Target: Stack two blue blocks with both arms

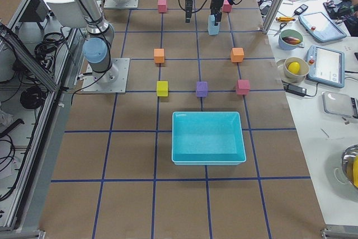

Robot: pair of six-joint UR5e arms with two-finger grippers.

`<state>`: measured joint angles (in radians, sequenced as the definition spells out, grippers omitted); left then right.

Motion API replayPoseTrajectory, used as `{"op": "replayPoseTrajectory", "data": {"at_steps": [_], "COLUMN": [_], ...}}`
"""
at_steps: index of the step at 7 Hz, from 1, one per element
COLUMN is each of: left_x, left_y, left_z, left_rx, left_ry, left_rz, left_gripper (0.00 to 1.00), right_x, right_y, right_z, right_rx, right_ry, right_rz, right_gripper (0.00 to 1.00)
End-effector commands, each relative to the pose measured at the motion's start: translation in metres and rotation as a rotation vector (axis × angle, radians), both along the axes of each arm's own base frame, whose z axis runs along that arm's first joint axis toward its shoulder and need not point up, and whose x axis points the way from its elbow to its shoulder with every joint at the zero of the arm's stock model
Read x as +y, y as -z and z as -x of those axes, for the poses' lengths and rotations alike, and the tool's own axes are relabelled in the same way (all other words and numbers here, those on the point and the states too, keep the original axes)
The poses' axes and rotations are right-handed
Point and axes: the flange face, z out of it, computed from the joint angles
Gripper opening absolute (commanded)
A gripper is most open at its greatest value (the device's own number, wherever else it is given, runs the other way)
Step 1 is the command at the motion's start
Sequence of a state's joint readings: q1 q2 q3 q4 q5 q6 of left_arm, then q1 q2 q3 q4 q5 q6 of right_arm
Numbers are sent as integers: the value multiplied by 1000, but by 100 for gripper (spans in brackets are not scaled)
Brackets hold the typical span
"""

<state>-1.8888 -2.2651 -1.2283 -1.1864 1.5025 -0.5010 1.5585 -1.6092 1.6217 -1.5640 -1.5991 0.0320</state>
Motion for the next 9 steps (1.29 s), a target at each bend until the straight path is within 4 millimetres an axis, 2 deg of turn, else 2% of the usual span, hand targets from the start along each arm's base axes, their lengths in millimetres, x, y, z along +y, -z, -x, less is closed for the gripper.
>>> {"op": "replayPoseTrajectory", "data": {"at_steps": [1, 2, 3, 4, 5, 6, 7, 8, 9], "left_x": [-2, 4, 28, 47, 59, 84, 126, 152, 162], "left_y": [-50, -86, -130, -181, -209, -212, -214, -225, -239], "left_z": [-16, -41, -79, -126, -179, -219, -228, -228, -228], "left_rx": [20, -1, -18, -19, -13, -49, -121, -127, -126], "left_ry": [-4, 52, 140, 170, 249, 360, 376, 375, 380], "left_rz": [44, 20, -62, -73, -71, -82, -95, -45, -14], "left_gripper": [100, 100, 100, 100, 100, 100, 100, 100, 100], "right_x": [0, 0, 0, 0, 0, 0, 0, 0, 0], "right_y": [1, 1, 1, 0, -1, -1, -1, -1, 0], "right_z": [0, -1, 0, 0, -1, -1, 0, -1, -1], "right_rx": [1, 1, 1, 1, -2, -2, -2, -2, -2], "right_ry": [0, -1, 0, 0, -1, -1, 0, -1, -1], "right_rz": [-1, -1, -1, 2, 6, 4, 4, 3, 3], "right_gripper": [100, 100, 100, 100, 100, 100, 100, 100, 100]}}
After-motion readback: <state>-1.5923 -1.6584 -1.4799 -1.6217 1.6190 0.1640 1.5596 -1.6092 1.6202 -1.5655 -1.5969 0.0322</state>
